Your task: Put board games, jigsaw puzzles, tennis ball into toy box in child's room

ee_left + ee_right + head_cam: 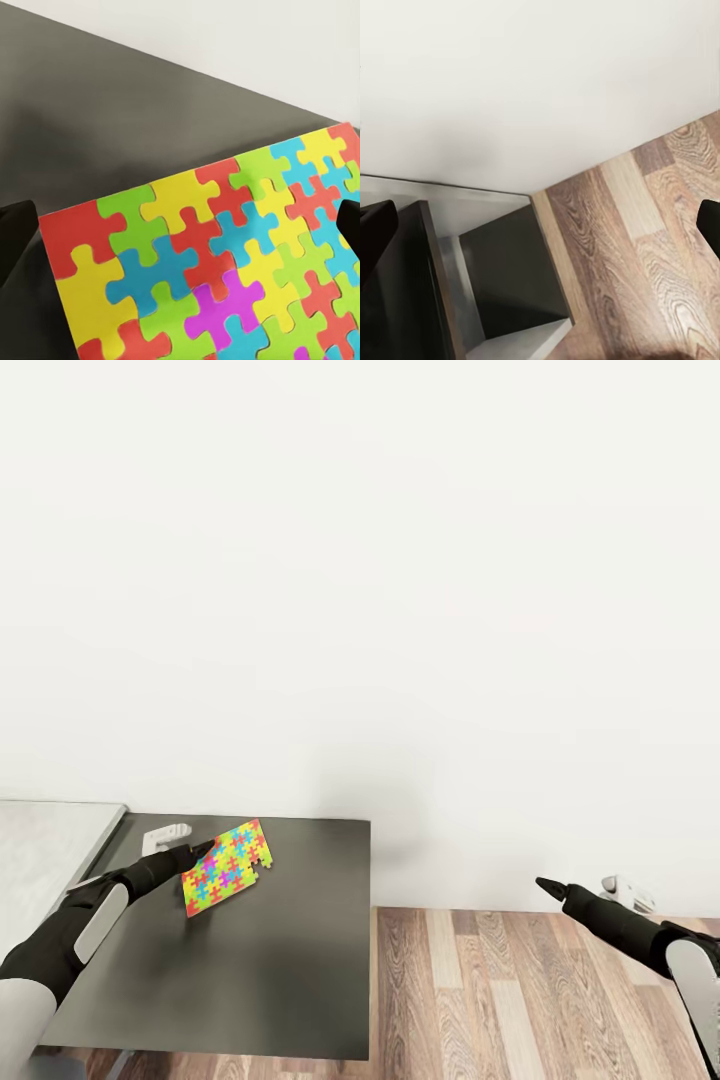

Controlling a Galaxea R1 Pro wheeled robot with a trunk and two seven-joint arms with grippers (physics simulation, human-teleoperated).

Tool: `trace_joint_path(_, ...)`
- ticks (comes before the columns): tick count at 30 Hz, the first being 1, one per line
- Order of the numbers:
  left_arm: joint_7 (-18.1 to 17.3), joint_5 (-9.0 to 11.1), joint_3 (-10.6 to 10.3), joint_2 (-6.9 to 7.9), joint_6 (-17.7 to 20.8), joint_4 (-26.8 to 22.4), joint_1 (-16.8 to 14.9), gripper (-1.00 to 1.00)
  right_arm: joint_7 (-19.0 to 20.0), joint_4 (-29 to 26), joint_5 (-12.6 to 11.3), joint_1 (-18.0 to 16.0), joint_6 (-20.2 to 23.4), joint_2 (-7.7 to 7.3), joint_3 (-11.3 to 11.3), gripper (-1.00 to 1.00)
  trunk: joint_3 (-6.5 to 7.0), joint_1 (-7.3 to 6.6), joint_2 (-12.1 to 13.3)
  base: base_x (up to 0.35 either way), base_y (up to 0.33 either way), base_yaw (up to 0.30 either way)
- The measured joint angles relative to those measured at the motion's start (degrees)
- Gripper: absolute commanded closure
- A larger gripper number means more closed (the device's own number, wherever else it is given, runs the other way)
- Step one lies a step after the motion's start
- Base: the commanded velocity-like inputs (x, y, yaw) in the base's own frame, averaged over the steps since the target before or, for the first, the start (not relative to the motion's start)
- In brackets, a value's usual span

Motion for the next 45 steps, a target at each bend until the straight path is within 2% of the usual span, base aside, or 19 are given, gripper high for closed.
trace_joint_path(17, -0.1, -0.1, 0.1, 0.0, 0.0, 0.0, 0.0, -1.0, 0.1, 0.1, -0.4, -0.2, 0.2, -0.09, 0.4, -1.0, -0.1, 0.0, 0.0, 0.0, 0.0, 0.0)
trace_joint_path(45, 0.0, -0.1, 0.2, 0.0, -0.1, 0.0, 0.0, -1.0, 0.1, -0.2, -0.2, -0.2, 0.4, 0.0, 0.6, -1.0, -2.52, 0.0, 0.0, 0.0, 0.0, 0.0)
